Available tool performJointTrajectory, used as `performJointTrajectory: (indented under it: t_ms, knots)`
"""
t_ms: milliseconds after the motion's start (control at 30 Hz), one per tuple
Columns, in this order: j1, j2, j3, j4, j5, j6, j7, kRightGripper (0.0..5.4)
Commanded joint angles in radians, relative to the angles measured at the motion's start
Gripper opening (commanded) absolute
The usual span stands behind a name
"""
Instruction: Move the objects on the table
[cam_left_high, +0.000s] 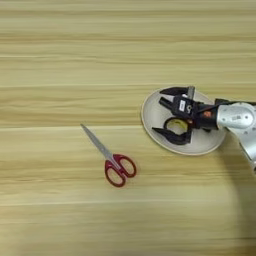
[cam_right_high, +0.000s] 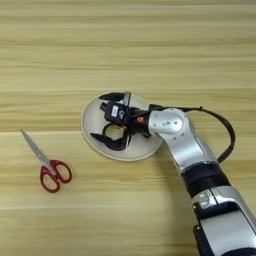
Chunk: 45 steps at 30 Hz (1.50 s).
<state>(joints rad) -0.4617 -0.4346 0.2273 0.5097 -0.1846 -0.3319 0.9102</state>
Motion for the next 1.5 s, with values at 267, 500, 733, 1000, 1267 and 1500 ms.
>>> performJointTrajectory:
  t_ms: [267,500,733,1000,1267,1500]
  knots:
    - [-0.086,0.004,0.008,-0.057,0.003,-0.019,-0.030,5.37]
    - [-0.085,0.029,0.036,-0.079,0.000,-0.017,-0.022,5.37]
    - [-0.085,0.071,0.067,-0.095,0.000,-0.010,-0.012,5.37]
    - [-0.085,0.120,0.106,-0.098,-0.014,-0.004,-0.011,5.37]
    - [-0.081,0.159,0.138,-0.114,-0.021,0.007,-0.013,5.37]
    - [-0.078,0.167,0.142,-0.120,-0.019,0.013,-0.015,5.37]
